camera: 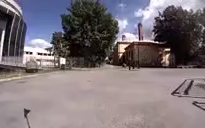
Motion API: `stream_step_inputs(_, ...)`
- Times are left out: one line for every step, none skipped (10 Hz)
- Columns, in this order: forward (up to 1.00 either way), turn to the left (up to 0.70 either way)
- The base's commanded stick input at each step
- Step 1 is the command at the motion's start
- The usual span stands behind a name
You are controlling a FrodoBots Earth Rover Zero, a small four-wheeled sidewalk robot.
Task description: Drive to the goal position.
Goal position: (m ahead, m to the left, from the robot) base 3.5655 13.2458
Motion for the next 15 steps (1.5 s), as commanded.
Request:
stream_step_inputs(0.5,0.0)
stream_step_inputs(0.5,0.0)
stream_step_inputs(0.5,0.0)
stream_step_inputs(0.5,0.0)
stream_step_inputs(0.71,0.0)
stream_step_inputs(0.85,0.0)
stream_step_inputs(0.85,0.0)
stream_step_inputs(0.85,0.0)
stream_step_inputs(0.85,0.0)
stream_step_inputs(0.85,0.0)
stream_step_inputs(0.85,0.0)
stream_step_inputs(0.85,0.0)
stream_step_inputs(0.85,0.0)
stream_step_inputs(0.85,0.0)
stream_step_inputs(0.85,0.0)
